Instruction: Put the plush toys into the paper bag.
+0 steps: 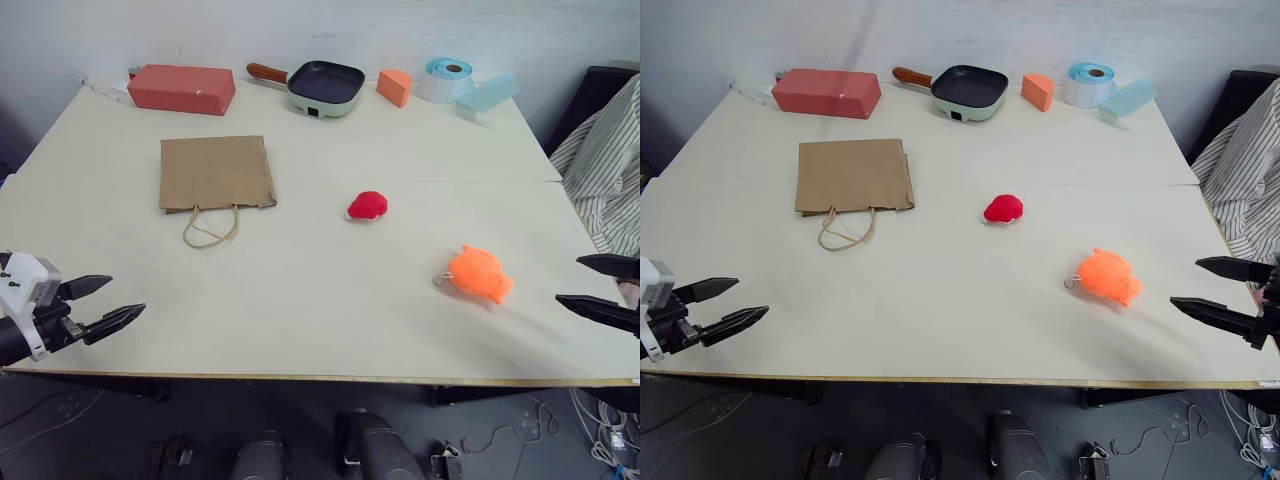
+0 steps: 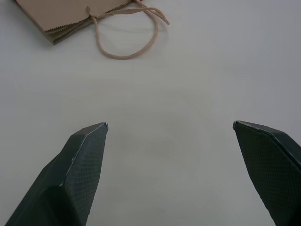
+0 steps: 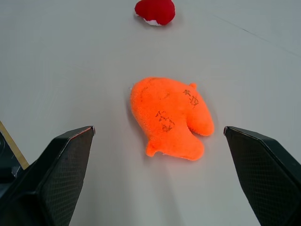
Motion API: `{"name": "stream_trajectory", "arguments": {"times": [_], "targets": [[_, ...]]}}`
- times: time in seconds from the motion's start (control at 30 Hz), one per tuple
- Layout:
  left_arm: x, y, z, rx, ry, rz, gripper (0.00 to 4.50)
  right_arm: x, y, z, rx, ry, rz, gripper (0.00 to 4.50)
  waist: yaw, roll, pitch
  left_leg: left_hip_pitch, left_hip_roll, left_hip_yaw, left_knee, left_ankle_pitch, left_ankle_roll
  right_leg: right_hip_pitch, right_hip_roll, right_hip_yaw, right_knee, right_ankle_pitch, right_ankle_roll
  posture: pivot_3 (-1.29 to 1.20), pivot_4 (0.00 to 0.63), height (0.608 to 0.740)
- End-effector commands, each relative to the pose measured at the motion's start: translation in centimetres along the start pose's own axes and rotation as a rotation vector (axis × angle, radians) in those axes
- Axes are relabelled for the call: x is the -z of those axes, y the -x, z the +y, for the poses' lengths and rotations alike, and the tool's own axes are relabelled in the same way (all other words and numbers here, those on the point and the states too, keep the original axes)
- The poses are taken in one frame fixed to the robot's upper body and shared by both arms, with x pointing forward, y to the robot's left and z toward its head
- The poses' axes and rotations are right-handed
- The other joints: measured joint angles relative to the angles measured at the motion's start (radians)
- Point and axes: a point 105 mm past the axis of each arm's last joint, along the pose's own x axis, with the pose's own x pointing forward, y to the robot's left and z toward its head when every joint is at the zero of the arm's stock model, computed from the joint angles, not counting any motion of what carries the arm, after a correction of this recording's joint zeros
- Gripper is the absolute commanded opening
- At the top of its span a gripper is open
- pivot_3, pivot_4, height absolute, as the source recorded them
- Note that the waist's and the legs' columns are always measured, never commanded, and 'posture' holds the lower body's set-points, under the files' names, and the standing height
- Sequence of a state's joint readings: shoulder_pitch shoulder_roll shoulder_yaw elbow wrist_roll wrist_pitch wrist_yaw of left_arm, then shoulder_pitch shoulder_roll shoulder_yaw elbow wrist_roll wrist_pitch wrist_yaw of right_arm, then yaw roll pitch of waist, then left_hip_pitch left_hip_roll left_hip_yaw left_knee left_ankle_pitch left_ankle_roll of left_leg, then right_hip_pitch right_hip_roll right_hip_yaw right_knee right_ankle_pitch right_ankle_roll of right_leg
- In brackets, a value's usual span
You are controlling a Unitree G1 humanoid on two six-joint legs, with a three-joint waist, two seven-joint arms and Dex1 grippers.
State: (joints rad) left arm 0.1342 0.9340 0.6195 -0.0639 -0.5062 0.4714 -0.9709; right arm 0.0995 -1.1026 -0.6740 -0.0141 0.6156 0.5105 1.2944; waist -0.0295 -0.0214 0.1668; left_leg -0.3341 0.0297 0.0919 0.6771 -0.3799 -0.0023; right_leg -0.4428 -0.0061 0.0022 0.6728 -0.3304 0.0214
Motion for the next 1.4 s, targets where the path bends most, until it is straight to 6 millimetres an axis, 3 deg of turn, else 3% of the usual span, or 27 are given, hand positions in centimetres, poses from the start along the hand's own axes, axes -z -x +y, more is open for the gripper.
{"name": "stream_trajectory", "arguments": {"times": [0.03,0.27,0.57,0.73,0.87,0.97,1.13,1.37,1.4], "targets": [[-1.5,0.2,0.7,-0.012,-0.067,-0.015,4.47,-0.8,0.0,0.3,0.002,0.023,-0.027,4.50,0.000,0.000,0.000,0.000,0.000,0.000,0.000,0.000,0.000,0.000,0.000,0.000,0.000,0.000,0.000,0.00,0.150,0.740],[-3.6,-1.5,1.2,0.075,-0.164,-0.021,4.47,-2.1,-0.7,1.8,-0.044,0.022,-0.059,4.50,0.000,0.000,0.000,0.000,0.000,0.000,0.000,0.000,0.000,0.000,0.000,0.000,0.000,0.000,0.000,0.00,0.150,0.740],[-5.4,-7.5,2.7,0.255,-0.575,0.155,4.47,-6.2,-6.5,9.8,-0.326,0.132,-0.180,4.50,0.000,0.000,0.000,-0.001,0.000,0.001,0.003,0.001,-0.001,-0.001,0.000,-0.001,0.002,0.000,0.000,0.00,0.150,0.740],[-6.3,-10.8,3.8,0.260,-0.713,0.189,4.47,-7.6,-7.9,12.6,-0.393,0.160,-0.252,4.50,0.004,-0.001,0.000,-0.004,-0.001,0.001,0.006,0.000,-0.001,-0.003,0.000,-0.002,0.003,0.000,0.000,0.00,0.150,0.740],[-7.1,-13.1,3.8,0.250,-0.785,0.188,4.47,-7.5,-8.5,13.8,-0.404,0.161,-0.264,4.50,0.003,-0.004,0.000,-0.004,0.000,0.000,0.006,0.000,0.000,-0.003,0.000,-0.002,0.003,0.000,0.000,0.00,0.150,0.740],[-6.7,-14.3,3.6,0.246,-0.807,0.208,3.88,-7.5,-8.7,14.2,-0.399,0.157,-0.272,4.50,-0.001,-0.005,0.000,-0.004,0.000,0.001,0.006,0.000,0.000,-0.003,0.000,-0.002,0.004,0.000,0.000,0.00,0.150,0.740],[-6.0,-15.7,3.7,0.218,-0.819,0.251,2.29,-7.3,-8.5,14.5,-0.387,0.147,-0.279,4.50,0.000,-0.005,0.000,-0.003,0.000,0.001,0.007,0.000,-0.001,-0.003,0.000,-0.002,0.006,0.000,0.000,0.00,0.150,0.740],[-6.1,-16.0,3.8,0.208,-0.756,0.247,0.11,-6.7,-8.4,14.1,-0.362,0.138,-0.266,4.50,0.002,-0.006,-0.001,-0.003,0.000,0.001,0.007,0.000,-0.001,-0.003,0.000,-0.002,0.006,0.000,0.000,0.00,0.150,0.740],[-6.3,-16.0,3.6,0.218,-0.716,0.233,0.03,-6.6,-8.4,14.1,-0.359,0.135,-0.264,4.50,0.002,-0.006,-0.001,-0.003,0.000,0.001,0.007,0.000,-0.001,-0.003,0.000,-0.002,0.007,0.000,0.000,0.00,0.150,0.740]]}}
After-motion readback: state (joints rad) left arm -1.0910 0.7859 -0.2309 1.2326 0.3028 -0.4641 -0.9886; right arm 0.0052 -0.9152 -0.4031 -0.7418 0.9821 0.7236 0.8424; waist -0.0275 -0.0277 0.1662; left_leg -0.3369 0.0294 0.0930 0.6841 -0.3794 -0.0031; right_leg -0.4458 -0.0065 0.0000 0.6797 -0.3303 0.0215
